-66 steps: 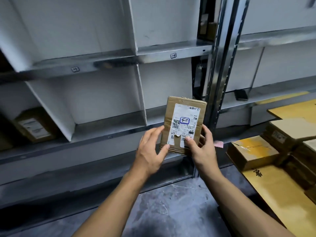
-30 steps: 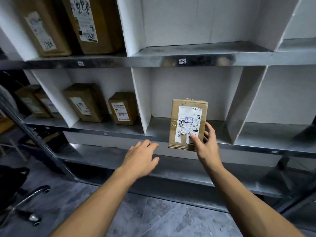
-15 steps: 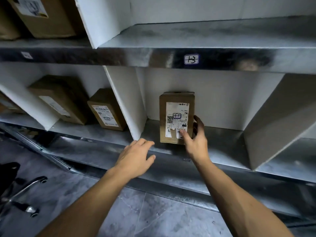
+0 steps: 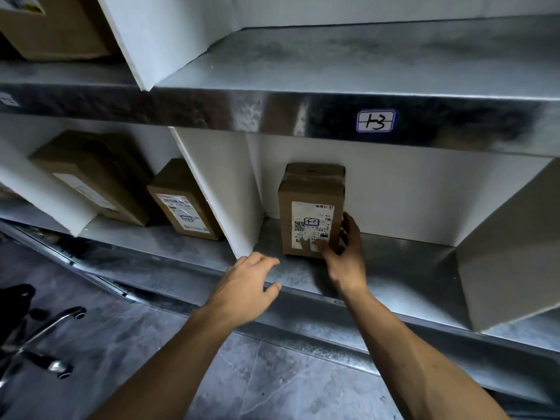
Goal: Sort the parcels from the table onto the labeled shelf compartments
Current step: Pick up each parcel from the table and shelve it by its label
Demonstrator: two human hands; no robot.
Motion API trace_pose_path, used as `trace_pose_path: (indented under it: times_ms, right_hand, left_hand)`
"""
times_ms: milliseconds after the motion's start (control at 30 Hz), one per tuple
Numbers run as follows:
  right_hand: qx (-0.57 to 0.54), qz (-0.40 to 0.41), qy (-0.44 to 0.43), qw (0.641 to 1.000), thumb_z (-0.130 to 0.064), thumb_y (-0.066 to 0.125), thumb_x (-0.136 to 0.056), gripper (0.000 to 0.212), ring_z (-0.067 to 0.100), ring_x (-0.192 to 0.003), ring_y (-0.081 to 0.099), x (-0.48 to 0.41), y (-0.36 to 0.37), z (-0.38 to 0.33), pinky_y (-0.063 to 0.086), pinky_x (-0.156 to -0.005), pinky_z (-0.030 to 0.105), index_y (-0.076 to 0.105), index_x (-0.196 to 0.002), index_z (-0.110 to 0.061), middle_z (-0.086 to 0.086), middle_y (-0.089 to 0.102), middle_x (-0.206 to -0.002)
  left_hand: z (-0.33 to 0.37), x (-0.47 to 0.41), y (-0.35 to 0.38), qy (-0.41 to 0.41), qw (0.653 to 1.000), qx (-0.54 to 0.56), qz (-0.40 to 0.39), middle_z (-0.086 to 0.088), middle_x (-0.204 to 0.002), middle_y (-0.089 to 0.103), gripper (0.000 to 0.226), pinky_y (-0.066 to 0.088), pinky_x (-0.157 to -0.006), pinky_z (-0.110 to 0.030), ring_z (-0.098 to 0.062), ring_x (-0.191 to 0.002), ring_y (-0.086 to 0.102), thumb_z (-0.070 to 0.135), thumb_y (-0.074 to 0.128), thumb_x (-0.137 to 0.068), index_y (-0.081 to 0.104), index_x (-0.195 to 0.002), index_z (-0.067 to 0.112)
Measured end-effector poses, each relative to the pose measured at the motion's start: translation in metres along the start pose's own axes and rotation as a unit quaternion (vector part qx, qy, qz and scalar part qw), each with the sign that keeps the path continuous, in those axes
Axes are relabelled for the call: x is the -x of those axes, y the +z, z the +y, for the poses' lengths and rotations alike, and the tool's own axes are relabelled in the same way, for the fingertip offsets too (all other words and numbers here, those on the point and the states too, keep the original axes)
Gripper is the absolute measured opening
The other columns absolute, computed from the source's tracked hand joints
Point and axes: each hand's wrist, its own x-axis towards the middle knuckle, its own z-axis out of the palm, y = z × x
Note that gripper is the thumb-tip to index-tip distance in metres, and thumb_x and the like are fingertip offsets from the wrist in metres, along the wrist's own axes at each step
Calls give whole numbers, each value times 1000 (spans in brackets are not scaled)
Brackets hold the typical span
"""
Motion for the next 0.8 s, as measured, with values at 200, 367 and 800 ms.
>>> trace_pose_path:
  times_ms: [200,367,800]
  right_hand:
    - [-3,4,8,1000,-16,83,-80,80,4,-112,60,-7,7,0,55,-97,34,40,-145,-30,-7,58,-133]
    - [13,-6,15,1000,-17,83,-80,78,7,-114,60,-3,7,4,54,-99,37,39,-141,-35,-9,59,-131]
    - [264,-65,66,960,-41,79,-83,95,32,-139,44,14,-26,-47,39,-112,38,25,-157,-18,12,41,-156]
  left_hand:
    - [-12,0,2,-6,1000,8,-5,9,-135,47,48,39,-107,-33,-12,-126,41,42,54,-95,46,-140,29]
    - [-15,7,4,0,1000,18,-11,9,-137,46,47,37,-108,-32,-12,-128,39,41,54,-95,46,-140,29]
    - [-15,25,-8,38,998,-49,-34,6,-141,45,50,37,-109,-38,-17,-131,39,41,53,-96,41,-143,29]
